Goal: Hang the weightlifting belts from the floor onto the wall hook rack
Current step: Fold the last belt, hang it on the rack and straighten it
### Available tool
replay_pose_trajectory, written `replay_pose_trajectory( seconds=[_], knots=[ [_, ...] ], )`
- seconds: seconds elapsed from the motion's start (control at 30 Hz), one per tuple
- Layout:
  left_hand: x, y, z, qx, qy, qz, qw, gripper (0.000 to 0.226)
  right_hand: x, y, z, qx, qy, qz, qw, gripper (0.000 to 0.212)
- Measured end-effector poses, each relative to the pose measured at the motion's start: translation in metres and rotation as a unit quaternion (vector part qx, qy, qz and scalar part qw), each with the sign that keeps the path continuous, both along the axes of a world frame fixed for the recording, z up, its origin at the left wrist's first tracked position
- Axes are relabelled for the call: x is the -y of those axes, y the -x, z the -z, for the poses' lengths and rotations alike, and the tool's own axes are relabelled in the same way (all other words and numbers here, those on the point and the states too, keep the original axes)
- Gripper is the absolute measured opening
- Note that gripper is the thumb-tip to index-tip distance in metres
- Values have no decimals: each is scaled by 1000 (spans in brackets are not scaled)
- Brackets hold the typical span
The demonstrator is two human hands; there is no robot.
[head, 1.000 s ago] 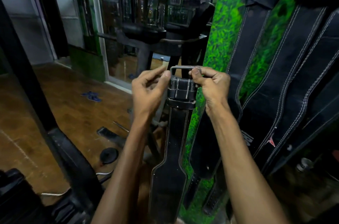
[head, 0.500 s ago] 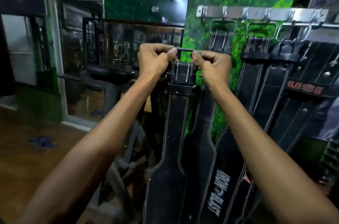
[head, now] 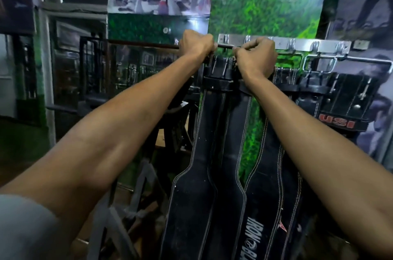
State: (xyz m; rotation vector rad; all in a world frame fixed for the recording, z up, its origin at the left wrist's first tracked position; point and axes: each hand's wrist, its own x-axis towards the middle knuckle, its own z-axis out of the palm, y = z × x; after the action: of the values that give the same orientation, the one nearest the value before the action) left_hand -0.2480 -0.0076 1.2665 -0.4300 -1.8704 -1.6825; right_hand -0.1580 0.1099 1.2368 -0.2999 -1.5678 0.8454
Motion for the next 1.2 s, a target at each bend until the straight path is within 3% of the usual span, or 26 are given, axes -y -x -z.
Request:
replay_pose_trajectory(
  seconds=[0.3, 0.47, 0.9, 1.1, 1.2],
  knots=[
    [-6, 4, -4, 14, -11, 16, 1000, 14, 10, 2, -6, 5, -9, 51, 999, 12],
    [-8, 1, 0, 44, 22, 14, 999, 21, 4, 2, -1, 30, 7, 53, 998, 12],
    [-12, -32, 69, 6, -29, 69, 997, 46, -26, -16, 59, -3, -16, -97, 995, 25],
    [-2, -37, 110, 80, -6, 89, 993, 47, -20, -41, 94, 25, 28, -128, 991, 30],
    [-1, -34, 144, 129, -17, 107, 986, 29, -17, -51, 117, 42, 50, -129, 989, 27]
  ],
)
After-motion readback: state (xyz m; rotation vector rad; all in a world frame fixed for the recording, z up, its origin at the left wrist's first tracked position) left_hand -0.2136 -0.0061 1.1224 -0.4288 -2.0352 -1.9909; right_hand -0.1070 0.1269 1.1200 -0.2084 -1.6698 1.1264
